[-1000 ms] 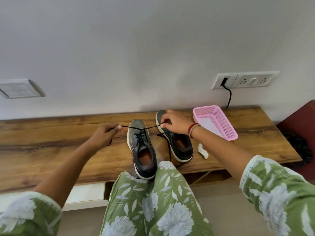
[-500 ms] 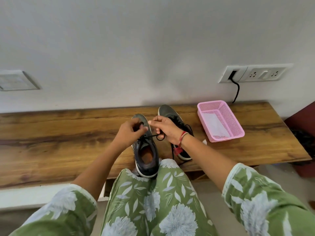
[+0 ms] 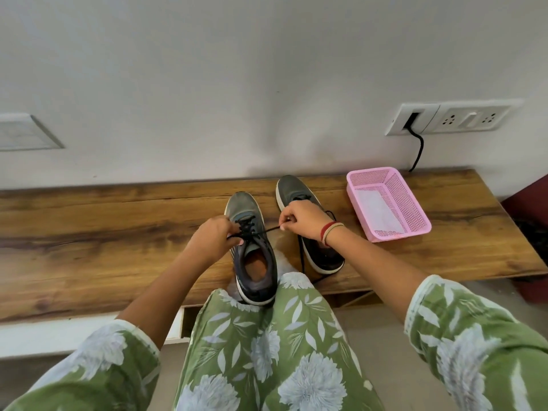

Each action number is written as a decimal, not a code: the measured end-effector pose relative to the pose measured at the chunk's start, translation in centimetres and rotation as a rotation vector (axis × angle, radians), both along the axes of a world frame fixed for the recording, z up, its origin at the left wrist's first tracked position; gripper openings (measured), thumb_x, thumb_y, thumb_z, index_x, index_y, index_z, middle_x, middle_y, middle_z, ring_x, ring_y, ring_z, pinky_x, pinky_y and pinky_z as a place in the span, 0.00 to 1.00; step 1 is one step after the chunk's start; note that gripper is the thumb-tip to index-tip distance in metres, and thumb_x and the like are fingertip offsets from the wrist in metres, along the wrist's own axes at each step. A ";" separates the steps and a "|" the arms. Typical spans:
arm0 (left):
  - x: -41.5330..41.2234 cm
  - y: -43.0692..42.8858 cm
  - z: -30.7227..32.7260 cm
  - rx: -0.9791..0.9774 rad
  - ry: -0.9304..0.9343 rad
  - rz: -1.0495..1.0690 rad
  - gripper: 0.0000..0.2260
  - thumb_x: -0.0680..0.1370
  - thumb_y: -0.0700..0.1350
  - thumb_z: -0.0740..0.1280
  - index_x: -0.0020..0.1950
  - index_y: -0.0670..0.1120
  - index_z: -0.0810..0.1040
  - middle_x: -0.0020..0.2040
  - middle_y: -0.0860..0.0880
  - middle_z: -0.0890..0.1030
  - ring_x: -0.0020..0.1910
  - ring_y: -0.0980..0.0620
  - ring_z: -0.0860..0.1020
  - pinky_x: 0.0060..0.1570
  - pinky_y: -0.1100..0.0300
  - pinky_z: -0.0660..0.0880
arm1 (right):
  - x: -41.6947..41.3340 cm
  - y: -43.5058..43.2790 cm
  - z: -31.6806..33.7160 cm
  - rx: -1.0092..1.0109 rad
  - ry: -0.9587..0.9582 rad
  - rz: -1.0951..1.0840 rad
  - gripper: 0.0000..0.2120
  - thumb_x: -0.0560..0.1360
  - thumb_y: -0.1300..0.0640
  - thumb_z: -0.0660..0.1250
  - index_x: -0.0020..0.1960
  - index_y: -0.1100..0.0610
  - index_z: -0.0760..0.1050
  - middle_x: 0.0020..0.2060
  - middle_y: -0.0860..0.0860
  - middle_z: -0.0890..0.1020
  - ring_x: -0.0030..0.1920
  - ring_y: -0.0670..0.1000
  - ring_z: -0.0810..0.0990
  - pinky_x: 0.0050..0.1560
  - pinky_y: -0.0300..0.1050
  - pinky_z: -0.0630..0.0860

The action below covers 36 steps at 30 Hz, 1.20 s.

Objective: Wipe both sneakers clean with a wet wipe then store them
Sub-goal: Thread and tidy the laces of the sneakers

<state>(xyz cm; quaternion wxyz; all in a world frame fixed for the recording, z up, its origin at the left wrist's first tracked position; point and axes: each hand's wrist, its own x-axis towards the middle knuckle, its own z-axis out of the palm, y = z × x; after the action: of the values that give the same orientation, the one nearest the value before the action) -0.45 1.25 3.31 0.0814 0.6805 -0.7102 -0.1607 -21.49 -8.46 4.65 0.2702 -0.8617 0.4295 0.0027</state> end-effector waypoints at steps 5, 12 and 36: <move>0.3 0.4 -0.4 -0.030 0.053 0.061 0.09 0.75 0.50 0.70 0.48 0.45 0.83 0.41 0.50 0.72 0.40 0.52 0.70 0.38 0.59 0.62 | 0.0 0.4 -0.1 -0.134 0.152 -0.022 0.04 0.75 0.52 0.66 0.45 0.48 0.79 0.40 0.44 0.72 0.49 0.51 0.75 0.55 0.51 0.68; 2.8 1.6 -1.1 0.022 0.073 0.152 0.05 0.74 0.50 0.71 0.44 0.49 0.81 0.41 0.50 0.74 0.45 0.47 0.75 0.42 0.57 0.65 | -0.2 0.7 -0.9 -0.331 0.344 -0.041 0.08 0.76 0.55 0.63 0.50 0.51 0.80 0.55 0.53 0.75 0.59 0.56 0.72 0.59 0.52 0.69; -4.9 1.9 -3.6 0.132 0.108 0.470 0.23 0.75 0.48 0.67 0.64 0.41 0.63 0.59 0.40 0.71 0.53 0.39 0.76 0.43 0.51 0.73 | 3.5 7.2 -3.2 -0.402 0.168 0.064 0.15 0.78 0.48 0.59 0.54 0.59 0.71 0.49 0.56 0.80 0.47 0.58 0.80 0.38 0.47 0.68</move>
<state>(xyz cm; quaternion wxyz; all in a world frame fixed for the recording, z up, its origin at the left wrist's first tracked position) -5.35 3.13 -0.28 0.1100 0.8213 -0.5150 -0.2195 -17.99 -1.29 1.40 0.0561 -0.9082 0.4148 -0.0024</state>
